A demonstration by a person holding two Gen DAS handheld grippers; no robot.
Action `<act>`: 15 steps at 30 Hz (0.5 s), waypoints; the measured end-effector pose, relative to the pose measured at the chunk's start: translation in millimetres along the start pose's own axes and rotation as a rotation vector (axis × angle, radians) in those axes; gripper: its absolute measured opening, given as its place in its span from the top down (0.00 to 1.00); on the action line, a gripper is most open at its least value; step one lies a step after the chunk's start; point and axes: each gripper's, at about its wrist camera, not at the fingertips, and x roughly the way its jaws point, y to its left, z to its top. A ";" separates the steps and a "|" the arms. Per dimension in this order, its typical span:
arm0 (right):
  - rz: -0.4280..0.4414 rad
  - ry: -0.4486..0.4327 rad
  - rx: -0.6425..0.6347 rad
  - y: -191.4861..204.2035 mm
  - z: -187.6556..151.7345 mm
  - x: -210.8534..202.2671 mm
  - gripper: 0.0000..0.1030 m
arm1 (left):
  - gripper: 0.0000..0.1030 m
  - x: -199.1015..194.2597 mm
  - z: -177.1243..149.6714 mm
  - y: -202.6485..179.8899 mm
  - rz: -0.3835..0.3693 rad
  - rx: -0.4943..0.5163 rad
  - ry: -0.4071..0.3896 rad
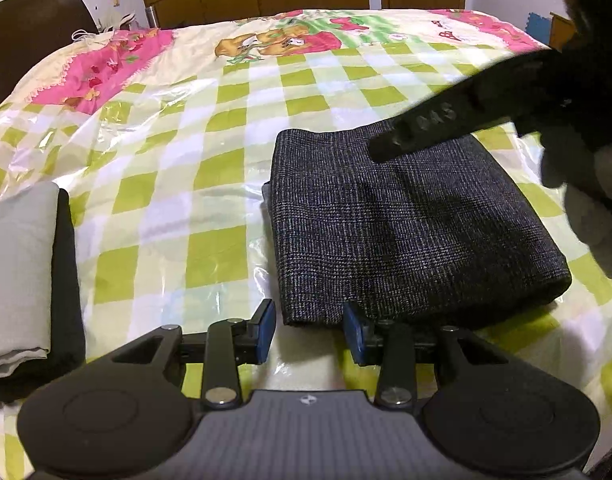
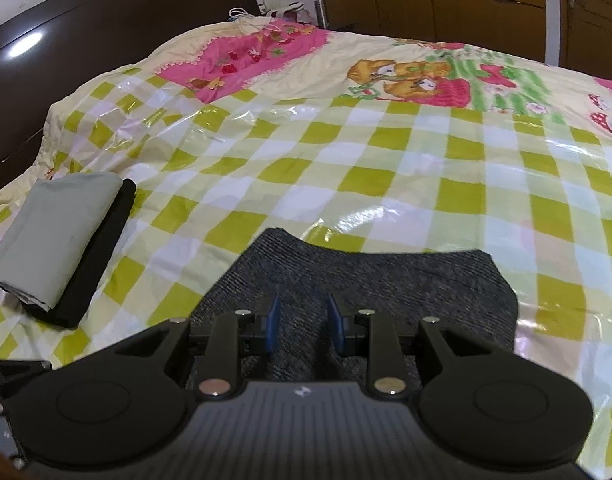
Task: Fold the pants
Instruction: 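Release the folded trousers and withdraw both grippers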
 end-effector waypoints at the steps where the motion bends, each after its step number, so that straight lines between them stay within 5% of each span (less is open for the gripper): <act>1: -0.004 0.001 -0.001 -1.3 -2.5 -1.8 0.74 | 0.51 0.0 -0.3 -0.2 0.003 0.002 0.001; 15: -0.064 0.011 0.056 -39.4 -33.7 -27.5 0.70 | 0.51 1.6 -0.5 -6.9 0.029 0.032 0.015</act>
